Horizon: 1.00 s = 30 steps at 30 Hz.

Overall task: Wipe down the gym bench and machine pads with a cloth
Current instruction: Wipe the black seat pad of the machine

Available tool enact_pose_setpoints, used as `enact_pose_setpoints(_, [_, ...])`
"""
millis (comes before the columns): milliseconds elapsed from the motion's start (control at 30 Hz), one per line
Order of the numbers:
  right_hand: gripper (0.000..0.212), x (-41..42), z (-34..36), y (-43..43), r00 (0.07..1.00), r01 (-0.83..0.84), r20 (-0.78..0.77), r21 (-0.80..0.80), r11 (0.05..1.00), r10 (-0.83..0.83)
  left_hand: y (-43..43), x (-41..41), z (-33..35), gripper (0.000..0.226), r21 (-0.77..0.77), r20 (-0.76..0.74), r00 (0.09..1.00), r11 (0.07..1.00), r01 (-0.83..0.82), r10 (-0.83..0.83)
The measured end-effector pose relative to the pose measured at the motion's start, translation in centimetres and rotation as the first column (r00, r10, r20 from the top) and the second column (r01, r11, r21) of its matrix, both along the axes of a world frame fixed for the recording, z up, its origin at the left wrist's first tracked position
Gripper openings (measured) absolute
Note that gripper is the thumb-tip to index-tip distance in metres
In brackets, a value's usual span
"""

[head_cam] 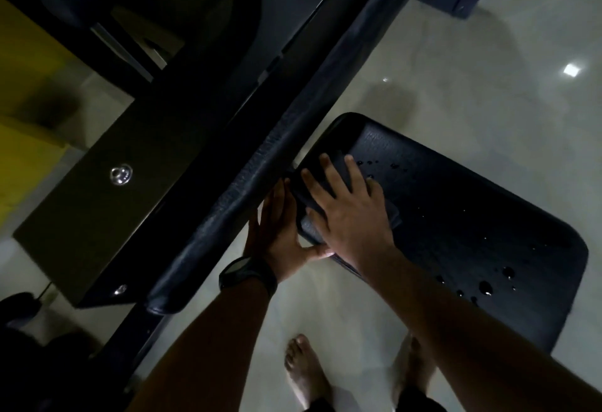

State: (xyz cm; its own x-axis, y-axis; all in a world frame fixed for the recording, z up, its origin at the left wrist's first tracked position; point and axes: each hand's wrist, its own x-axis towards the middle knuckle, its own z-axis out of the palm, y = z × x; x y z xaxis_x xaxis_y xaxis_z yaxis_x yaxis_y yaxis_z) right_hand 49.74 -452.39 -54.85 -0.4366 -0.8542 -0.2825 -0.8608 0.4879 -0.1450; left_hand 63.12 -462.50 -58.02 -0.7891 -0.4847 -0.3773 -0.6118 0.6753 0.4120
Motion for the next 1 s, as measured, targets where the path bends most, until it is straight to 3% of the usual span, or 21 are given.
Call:
enact_pose_setpoints(67, [0.069,-0.7,-0.4,0.3,0.995,0.061,-0.083,-0.037,0.997,-0.063,-0.1,-0.1,0.2,0.143,0.021,0.030,0.999,0.999,-0.028,0.027])
enact_pose_setpoints(100, [0.067,-0.9,-0.7,0.8,0.980,0.168,-0.097,-0.076,0.983,-0.174,0.0,-0.2,0.4,0.145,0.024,0.044,0.998,0.999,-0.040,0.039])
enact_pose_setpoints(167, [0.067,-0.3,-0.9,2.2,0.905,0.405,-0.079,-0.147,0.903,-0.418,0.0,-0.3,0.4,0.148,0.043,0.072,0.996,0.998,-0.050,0.046])
enact_pose_setpoints(233, [0.069,2.4,-1.0,3.3,0.842,0.513,-0.082,-0.188,0.838,-0.533,0.2,-0.3,0.5,0.152,0.064,0.078,0.996,0.996,-0.058,0.053])
enact_pose_setpoints(300, [0.072,5.3,-1.2,3.4,0.877,0.455,-0.078,-0.177,0.872,-0.474,0.1,-0.5,0.5,0.151,0.055,0.103,0.994,0.997,-0.051,0.045])
enact_pose_setpoints(400, [0.069,5.8,-1.4,1.6,0.978,0.179,-0.072,-0.196,0.964,-0.196,0.3,-0.7,0.2,0.142,-0.017,0.177,0.984,1.000,0.007,-0.004])
enact_pose_setpoints(500, [0.072,1.4,-1.2,-0.9,0.997,-0.014,-0.070,-0.100,0.995,0.007,0.1,-0.9,0.4,0.160,0.058,0.149,0.989,0.998,-0.008,0.000])
enact_pose_setpoints(600, [0.070,-1.9,-0.9,-1.3,0.991,0.024,-0.127,-0.086,0.996,-0.035,0.1,-0.8,0.7,0.165,0.134,0.100,0.994,0.990,-0.051,0.037])
enact_pose_setpoints(767, [0.072,1.6,-0.8,1.3,0.853,0.489,-0.115,-0.168,0.856,-0.509,0.2,-0.8,0.4,0.165,0.136,0.102,0.992,0.987,-0.090,0.076])
enact_pose_setpoints(833, [0.075,4.6,-0.9,2.1,0.879,0.440,-0.116,-0.179,0.880,-0.463,0.1,-0.8,0.2,0.158,0.105,0.109,0.992,0.992,-0.071,0.060])
enact_pose_setpoints(900, [0.076,5.4,-1.3,1.8,0.954,0.252,-0.106,-0.222,0.942,-0.281,0.0,-0.7,-0.1,0.146,0.052,0.115,0.993,0.998,-0.023,0.017])
enact_pose_setpoints(1000, [0.079,1.8,-1.3,-1.0,0.995,0.028,-0.083,-0.196,0.980,-0.046,0.0,-0.7,0.0,0.155,0.050,0.130,0.991,0.998,-0.023,0.017])
